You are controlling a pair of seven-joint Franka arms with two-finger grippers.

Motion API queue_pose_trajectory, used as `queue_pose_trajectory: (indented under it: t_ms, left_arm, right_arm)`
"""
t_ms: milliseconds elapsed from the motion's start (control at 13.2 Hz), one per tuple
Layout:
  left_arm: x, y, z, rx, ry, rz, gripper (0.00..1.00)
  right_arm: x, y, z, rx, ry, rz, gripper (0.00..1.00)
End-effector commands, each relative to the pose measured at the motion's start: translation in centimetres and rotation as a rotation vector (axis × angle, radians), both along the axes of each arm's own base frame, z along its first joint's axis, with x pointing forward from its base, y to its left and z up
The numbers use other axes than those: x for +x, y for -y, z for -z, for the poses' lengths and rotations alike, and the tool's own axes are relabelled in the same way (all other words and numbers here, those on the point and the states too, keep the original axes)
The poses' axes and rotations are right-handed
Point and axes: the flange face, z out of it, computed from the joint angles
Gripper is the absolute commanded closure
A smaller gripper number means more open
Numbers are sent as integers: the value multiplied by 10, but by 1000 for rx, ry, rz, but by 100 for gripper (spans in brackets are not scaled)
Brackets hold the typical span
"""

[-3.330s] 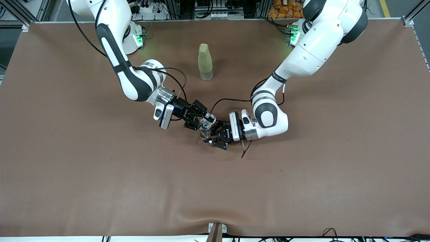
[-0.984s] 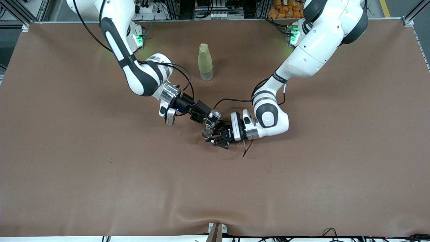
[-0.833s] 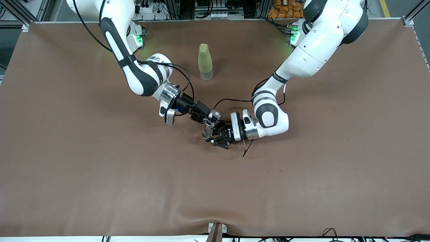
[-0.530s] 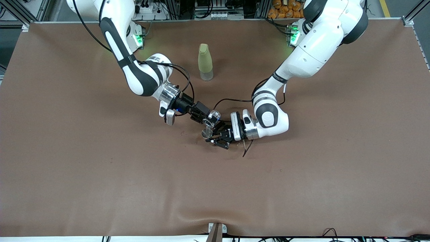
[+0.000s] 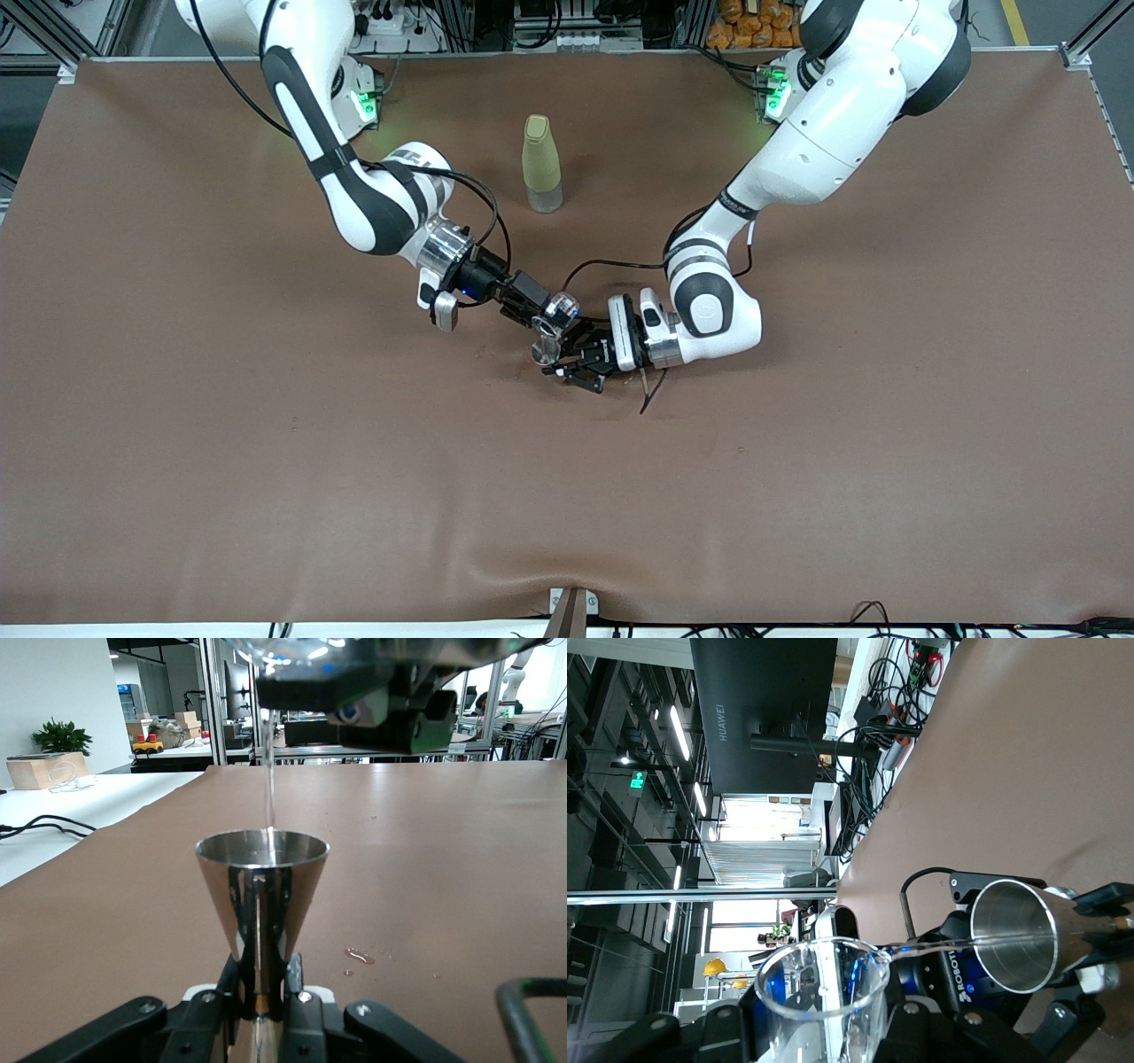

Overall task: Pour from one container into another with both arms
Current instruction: 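Tilt the glass cup with the right gripper, pouring into the jigger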

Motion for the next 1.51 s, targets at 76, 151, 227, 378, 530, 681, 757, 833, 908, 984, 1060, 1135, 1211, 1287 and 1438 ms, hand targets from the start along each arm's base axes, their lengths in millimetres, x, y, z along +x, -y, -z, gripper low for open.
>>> queue_pose_trajectory:
  t_ms: [76, 151, 227, 378, 530, 681, 757, 833, 908, 984, 1060, 1135, 1211, 1287, 1438]
  left_arm:
    - [-2, 1, -2, -13, 16, -18, 100]
    - [-2, 1, -2, -13, 14, -18, 100]
    - [-2, 1, -1, -13, 13, -18, 100]
    - [-2, 1, -1, -13, 13, -18, 100]
    - [-2, 1, -1, -14, 12, -19, 100]
    - [-3, 0, 1, -12, 9, -19, 100]
    - [-4, 2, 1, -13, 7, -17, 100]
    - [-6, 0, 3, -17, -6, -28, 100]
    - [-8, 1, 4, -22, -16, -37, 100]
    - [-10, 1, 7, -21, -23, -39, 100]
    - [-10, 1, 7, -22, -24, -39, 100]
    - [-10, 1, 6, -23, -23, -40, 100]
    - [-10, 1, 6, -23, -23, -40, 100]
    - [-10, 1, 6, -23, -23, -40, 100]
    - [-10, 1, 6, -23, -23, -40, 100]
  right_arm:
    - [2, -1, -5, 29, -14, 34, 80]
    - [3, 0, -5, 29, -14, 36, 80]
    - [3, 0, -5, 29, -14, 36, 80]
    - [3, 0, -5, 40, -32, 40, 80]
    - [6, -1, -5, 43, -31, 42, 80]
    - [7, -1, -3, 43, -34, 43, 80]
    - [9, 2, -3, 48, -41, 51, 80]
    - [9, 2, -3, 61, -63, 56, 80]
    - [10, 1, -4, 70, -72, 58, 80]
    - [11, 1, -4, 72, -72, 60, 80]
    - [12, 1, -4, 81, -86, 63, 80]
    - [11, 0, -4, 95, -109, 67, 80]
    - [12, 0, -5, 100, -110, 68, 80]
    - [12, -1, -6, 101, -109, 68, 80]
    - [13, 0, -5, 105, -116, 70, 80]
